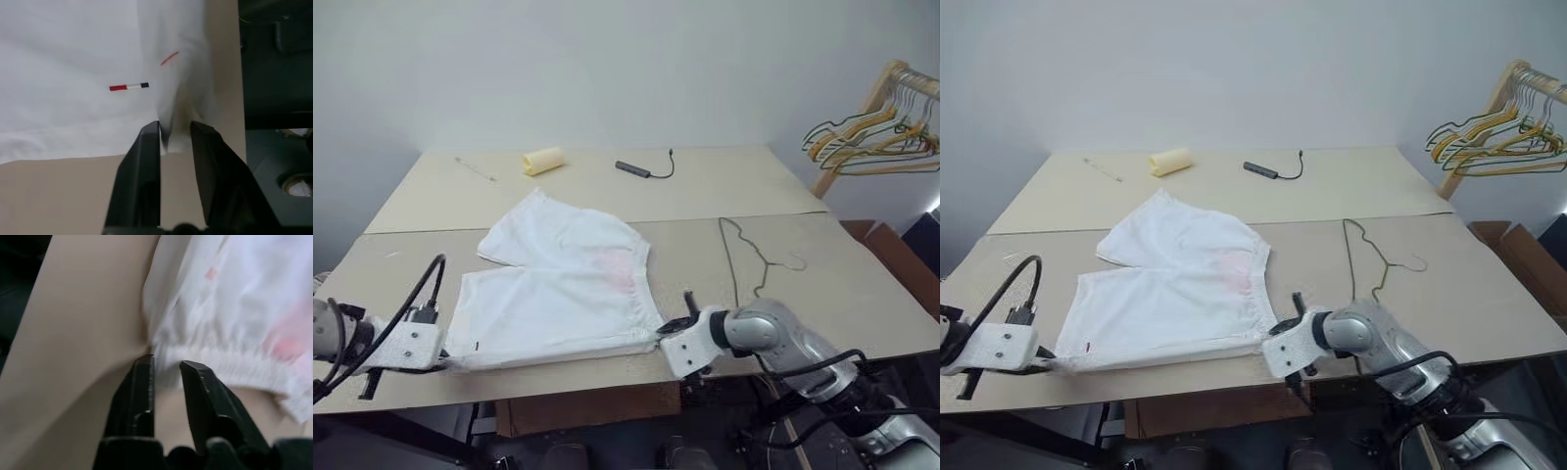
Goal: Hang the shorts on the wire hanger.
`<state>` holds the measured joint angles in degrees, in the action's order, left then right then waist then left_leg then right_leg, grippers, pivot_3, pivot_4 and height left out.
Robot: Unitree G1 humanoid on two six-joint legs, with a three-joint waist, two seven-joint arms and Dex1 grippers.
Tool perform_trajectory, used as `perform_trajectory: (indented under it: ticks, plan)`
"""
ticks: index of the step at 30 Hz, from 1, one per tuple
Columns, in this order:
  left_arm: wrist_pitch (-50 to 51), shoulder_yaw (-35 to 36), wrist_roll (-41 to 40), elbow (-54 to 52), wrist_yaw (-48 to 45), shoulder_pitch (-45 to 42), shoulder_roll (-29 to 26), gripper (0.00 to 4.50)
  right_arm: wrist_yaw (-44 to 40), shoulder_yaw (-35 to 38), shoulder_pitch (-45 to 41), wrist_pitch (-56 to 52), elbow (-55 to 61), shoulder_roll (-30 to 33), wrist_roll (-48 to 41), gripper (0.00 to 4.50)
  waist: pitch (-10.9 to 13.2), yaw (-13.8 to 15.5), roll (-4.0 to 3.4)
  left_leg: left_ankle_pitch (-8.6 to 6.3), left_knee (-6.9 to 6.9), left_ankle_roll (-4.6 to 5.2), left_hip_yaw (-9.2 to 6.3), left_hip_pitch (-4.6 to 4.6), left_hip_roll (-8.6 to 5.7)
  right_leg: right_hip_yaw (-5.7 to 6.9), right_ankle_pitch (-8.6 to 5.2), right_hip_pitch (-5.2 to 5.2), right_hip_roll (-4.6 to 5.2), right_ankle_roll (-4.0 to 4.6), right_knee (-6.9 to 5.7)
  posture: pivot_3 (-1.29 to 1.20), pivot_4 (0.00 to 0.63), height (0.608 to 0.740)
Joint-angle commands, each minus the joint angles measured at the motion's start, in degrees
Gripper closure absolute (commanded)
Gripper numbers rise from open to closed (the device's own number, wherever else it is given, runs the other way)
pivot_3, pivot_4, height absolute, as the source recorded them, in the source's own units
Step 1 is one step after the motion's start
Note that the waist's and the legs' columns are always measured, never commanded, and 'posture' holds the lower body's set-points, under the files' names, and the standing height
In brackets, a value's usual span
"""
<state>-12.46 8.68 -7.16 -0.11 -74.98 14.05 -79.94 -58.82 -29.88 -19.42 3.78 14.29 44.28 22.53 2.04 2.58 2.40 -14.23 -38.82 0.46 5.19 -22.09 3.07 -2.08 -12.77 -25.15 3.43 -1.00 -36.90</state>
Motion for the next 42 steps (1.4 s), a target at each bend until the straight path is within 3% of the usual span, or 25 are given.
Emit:
perform_trajectory:
  ticks: [1, 6, 8, 14, 17, 21, 26, 34, 38, 42]
  plan:
    - [0.26, 3.63, -3.29, -1.33, -3.44, -1.23, -0.51, 2.12, -3.74, 3.81, 0.5, -0.98, 5.07, 0.92, -7.06, 1.95, -0.01, -0.09, 0.01, -0.01, 0.01, -0.02, -0.01, 0.0, 0.02, 0.0, -0.02, 0.0, -0.02, 0.02, 0.0, 0.1, 0.0, 0.74]
    - [5.13, 7.9, -14.27, -4.39, -9.22, -3.18, 2.35, 0.45, -2.93, 12.3, 0.26, -10.31, 7.07, -1.43, -18.08, 0.18, 0.0, -0.45, 0.0, -0.03, 0.0, -0.04, -0.02, 0.02, 0.03, -0.02, -0.05, 0.03, -0.02, -0.01, -0.02, 0.09, 0.0, 0.74]
    - [8.11, 9.26, -20.17, -6.26, -8.58, -6.34, 5.59, 0.05, -0.21, 15.71, -3.98, -25.95, 4.84, -4.29, -19.83, 0.0, 0.0, -0.63, 0.01, -0.03, -0.05, -0.04, -0.01, 0.08, 0.04, -0.02, -0.03, 0.08, -0.03, -0.04, -0.05, 0.09, 0.0, 0.74]
    - [14.17, 8.49, -26.6, -11.05, -6.95, -12.44, 12.36, 0.05, 15.08, 24.35, -17.01, -49.98, -15.73, -13.22, -19.66, 0.0, -0.01, -0.9, -0.01, 0.0, -0.09, -0.11, -0.01, 0.19, 0.07, -0.03, 0.08, 0.09, -0.03, 0.04, -0.16, 0.06, 0.0, 0.74]
    - [17.38, 7.82, -29.67, -13.67, -4.0, -15.39, 16.64, 0.05, 23.04, 29.73, -20.92, -52.81, -27.85, -16.91, -20.64, 0.0, -0.04, -1.04, 0.01, 0.01, -0.02, -0.09, -0.05, 0.01, 0.03, -0.03, 0.24, 0.0, -0.05, 0.35, -0.16, 0.06, 0.0, 0.74]
    - [22.22, 7.97, -33.61, -18.31, -0.1, -16.48, 21.79, 0.05, 30.51, 34.62, -23.25, -52.13, -38.36, -19.87, -22.11, 0.0, -0.04, -1.74, 0.01, -0.05, 0.05, -0.08, -0.15, -0.16, -0.07, -0.11, 0.38, -0.04, -0.05, 0.0, -0.08, 0.05, 0.0, 0.74]
    - [24.87, 8.34, -34.34, -22.39, 2.01, -14.24, 24.77, 0.05, 33.23, 34.44, -23.64, -50.12, -44.39, -21.34, -22.97, 0.0, -0.04, -3.64, -0.01, -0.14, 0.06, 0.01, -0.17, -0.18, -0.11, -0.22, 0.38, -0.01, -0.05, -0.08, 0.03, 0.05, 0.0, 0.74]
    - [27.34, 7.7, -34.96, -22.97, 6.39, -16.54, 29.5, 0.05, 29.51, 29.78, -20.79, -49.41, -45.94, -22.09, -23.68, 0.0, -0.04, -5.09, -0.02, -0.11, 0.03, 0.02, -0.33, 0.37, -0.1, -0.25, 0.25, 0.48, -0.15, -0.45, -0.02, 0.06, 0.0, 0.74]
    - [26.55, 6.38, -32.6, -23.34, 6.36, -15.95, 30.05, 0.0, 27.59, 27.69, -20.16, -49.65, -45.55, -21.68, -23.5, 0.93, -0.04, -5.24, -0.03, -0.12, 0.05, 0.02, -0.31, 0.92, -0.1, -0.28, 0.03, 0.98, -0.14, -0.27, 0.03, 0.06, 0.0, 0.74]
    - [25.98, 5.42, -31.05, -23.15, 6.61, -16.34, 30.69, 0.0, 26.74, 25.39, -20.27, -52.17, -46.34, -21.42, -22.75, 2.28, -0.08, -5.16, 0.0, -0.11, 0.05, 0.02, -0.31, 0.95, -0.09, -0.3, 0.0, 1.0, -0.15, -0.18, 0.01, 0.06, 0.0, 0.74]
